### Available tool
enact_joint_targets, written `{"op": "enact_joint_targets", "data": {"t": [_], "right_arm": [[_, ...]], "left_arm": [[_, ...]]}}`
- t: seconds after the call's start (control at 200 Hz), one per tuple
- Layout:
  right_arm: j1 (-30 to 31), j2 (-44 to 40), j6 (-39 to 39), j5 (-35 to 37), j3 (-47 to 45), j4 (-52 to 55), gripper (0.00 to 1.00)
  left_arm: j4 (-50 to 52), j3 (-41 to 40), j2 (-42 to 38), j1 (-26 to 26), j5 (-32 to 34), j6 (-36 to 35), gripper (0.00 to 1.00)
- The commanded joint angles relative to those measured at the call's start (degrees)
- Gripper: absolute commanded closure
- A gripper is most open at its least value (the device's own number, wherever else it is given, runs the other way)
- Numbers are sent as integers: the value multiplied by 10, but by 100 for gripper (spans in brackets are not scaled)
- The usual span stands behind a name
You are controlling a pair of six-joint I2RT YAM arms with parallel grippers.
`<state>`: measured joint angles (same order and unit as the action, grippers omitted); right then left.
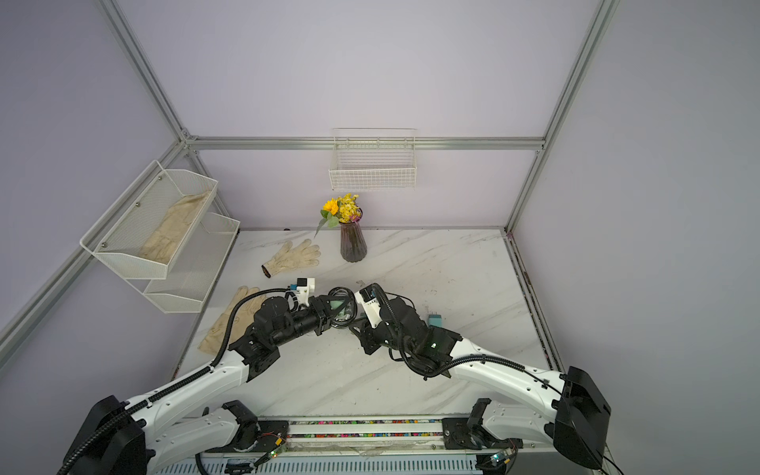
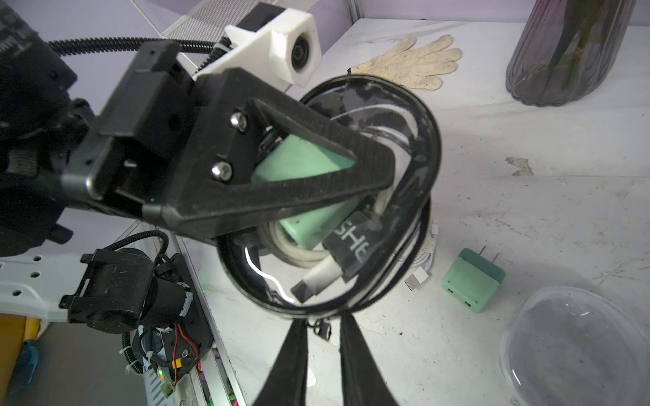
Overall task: Pack away charging kits
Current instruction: Zip the zipper on the storage bag.
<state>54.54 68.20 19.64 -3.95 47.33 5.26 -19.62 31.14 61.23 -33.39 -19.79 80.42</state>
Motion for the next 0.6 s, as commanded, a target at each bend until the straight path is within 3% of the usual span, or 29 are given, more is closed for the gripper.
{"op": "enact_joint_targets", "data": {"t": [0.0,0.085,0.325,0.445,0.595], "right_arm": [[3,7,-9,-2,16,-24,88],[3,8,-10,-2,17,-19,100],[3,-11,-11,56,34,43,100],[3,-1,-26,94,66,92,100],[4,31,-45,119,108,140,100]], "left_arm": [[-42,33,-2,3,-17,5,68],[-43,32,-3,3,-15,5,68],[-39,32,-6,17,-42,0,74],[-25,34,-8,33,-81,-9,81],[6,50,-12,44,-129,-42,83]]}}
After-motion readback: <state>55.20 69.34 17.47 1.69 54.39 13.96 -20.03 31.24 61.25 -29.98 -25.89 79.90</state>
